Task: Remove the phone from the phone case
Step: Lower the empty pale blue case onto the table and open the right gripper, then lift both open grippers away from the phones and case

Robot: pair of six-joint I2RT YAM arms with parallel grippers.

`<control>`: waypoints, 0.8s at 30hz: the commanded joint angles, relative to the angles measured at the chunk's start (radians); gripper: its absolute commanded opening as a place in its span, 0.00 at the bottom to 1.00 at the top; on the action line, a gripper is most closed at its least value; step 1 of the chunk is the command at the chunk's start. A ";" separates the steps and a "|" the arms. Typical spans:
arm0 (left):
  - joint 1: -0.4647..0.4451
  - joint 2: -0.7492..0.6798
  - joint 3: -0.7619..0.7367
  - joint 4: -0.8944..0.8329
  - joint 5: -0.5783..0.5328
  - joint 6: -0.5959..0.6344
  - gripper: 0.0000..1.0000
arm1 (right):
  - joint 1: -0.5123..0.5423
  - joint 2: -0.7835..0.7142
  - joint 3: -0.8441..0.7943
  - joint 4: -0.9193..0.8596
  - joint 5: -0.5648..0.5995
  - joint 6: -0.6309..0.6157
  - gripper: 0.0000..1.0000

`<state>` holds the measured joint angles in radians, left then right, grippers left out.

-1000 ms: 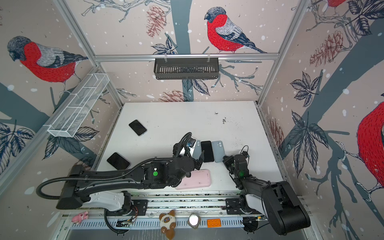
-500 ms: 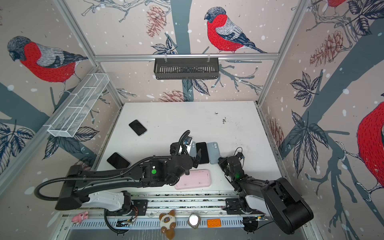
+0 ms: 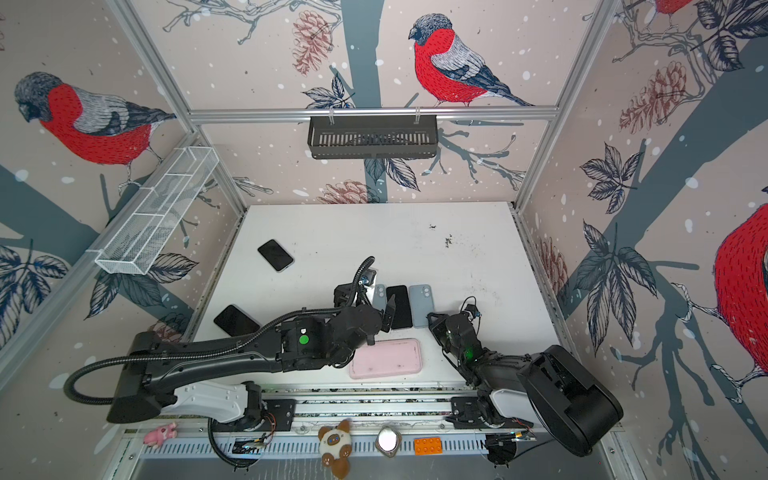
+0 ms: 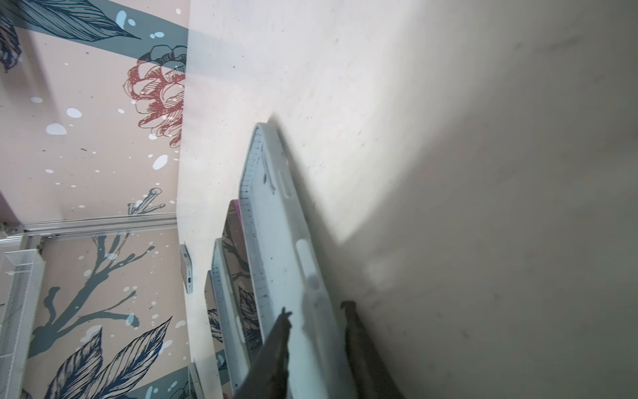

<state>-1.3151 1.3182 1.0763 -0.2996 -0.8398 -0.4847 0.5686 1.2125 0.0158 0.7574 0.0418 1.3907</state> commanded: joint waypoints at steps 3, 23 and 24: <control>0.019 -0.041 -0.029 -0.055 -0.016 -0.079 0.98 | 0.002 -0.079 0.008 -0.149 -0.030 -0.061 0.62; 0.060 -0.114 -0.101 -0.136 0.008 -0.173 0.98 | -0.210 -0.408 -0.007 -0.446 -0.245 -0.368 1.00; 0.060 -0.111 -0.101 -0.134 0.008 -0.171 0.98 | -0.207 -0.367 0.005 -0.414 -0.273 -0.366 1.00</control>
<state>-1.2579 1.2022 0.9779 -0.4301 -0.8310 -0.6289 0.3630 0.7757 0.0097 0.3286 -0.1047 1.0565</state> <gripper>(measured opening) 0.983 0.999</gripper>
